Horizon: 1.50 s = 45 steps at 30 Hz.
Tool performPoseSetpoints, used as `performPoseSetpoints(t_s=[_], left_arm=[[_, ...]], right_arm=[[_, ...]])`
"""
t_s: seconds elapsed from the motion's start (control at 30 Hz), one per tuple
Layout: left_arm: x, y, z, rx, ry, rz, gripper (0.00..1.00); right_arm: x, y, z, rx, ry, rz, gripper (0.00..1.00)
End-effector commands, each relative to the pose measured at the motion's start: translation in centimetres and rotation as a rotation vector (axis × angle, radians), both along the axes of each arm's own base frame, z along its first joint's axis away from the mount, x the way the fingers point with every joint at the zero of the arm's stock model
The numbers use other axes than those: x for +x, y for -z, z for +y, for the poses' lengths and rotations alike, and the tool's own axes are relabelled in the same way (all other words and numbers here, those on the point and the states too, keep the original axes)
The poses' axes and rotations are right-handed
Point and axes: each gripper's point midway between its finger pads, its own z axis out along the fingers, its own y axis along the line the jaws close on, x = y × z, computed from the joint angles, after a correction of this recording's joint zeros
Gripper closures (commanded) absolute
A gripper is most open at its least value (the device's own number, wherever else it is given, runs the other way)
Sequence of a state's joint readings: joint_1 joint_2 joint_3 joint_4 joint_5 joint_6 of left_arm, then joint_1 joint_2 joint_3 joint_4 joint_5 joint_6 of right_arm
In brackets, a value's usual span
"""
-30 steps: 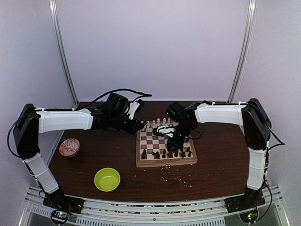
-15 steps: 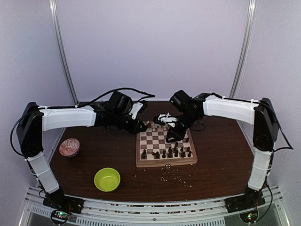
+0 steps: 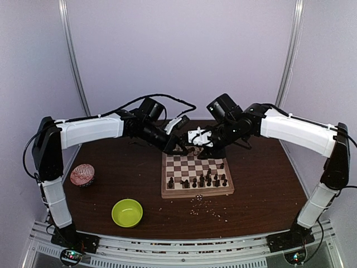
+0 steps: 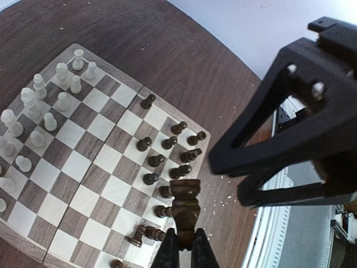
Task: Set up the chess pieces on the board
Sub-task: Pass from the left arm to the right, then pass from the right arm to the left
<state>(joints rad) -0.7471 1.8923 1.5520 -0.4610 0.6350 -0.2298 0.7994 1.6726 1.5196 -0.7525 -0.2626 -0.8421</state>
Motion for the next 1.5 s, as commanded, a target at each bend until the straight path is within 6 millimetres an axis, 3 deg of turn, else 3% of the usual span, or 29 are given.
performPoseSetpoints(t_s=[0.0, 0.4, 0.67, 0.83, 0.97, 1.07, 1.17, 1.23, 1.47], left_arm=[[-1.7, -1.7, -0.8, -0.067, 0.087, 0.078, 1.00], [-3.0, -1.6, -0.7, -0.078, 0.124, 0.128, 1.00], [-2.8, -1.9, -0.8, -0.084, 0.121, 0.119, 1.00], [-1.9, -3.1, -0.5, -0.096, 0.081, 0.060, 0.82], [-0.6, -5.2, -0.1, -0.174, -0.033, -0.036, 0.71], [0.3, -7.2, 0.0, -0.306, -0.127, -0.064, 0.68], [0.9, -7.6, -0.3, -0.387, -0.185, -0.051, 0.65], [1.1, -8.5, -0.5, -0.448, -0.199, -0.061, 0.64], [1.8, -8.6, -1.6, -0.494, -0.209, -0.022, 0.62]], right_arm=[[1.0, 0.2, 0.7, -0.096, -0.042, -0.117, 0.56], [0.9, 1.0, 2.5, -0.118, -0.056, -0.142, 0.58], [-0.6, 1.7, 1.9, -0.158, -0.110, -0.117, 0.84], [0.0, 1.3, 1.1, -0.112, -0.026, -0.088, 0.88], [0.8, -0.2, 0.7, 0.051, 0.089, 0.036, 0.89], [1.7, -1.9, 0.5, 0.223, 0.193, 0.158, 0.89], [2.4, -2.7, 0.3, 0.330, 0.262, 0.221, 0.89], [2.6, -2.7, 0.3, 0.355, 0.288, 0.234, 0.89], [2.5, -2.5, 0.7, 0.387, 0.303, 0.279, 0.88]])
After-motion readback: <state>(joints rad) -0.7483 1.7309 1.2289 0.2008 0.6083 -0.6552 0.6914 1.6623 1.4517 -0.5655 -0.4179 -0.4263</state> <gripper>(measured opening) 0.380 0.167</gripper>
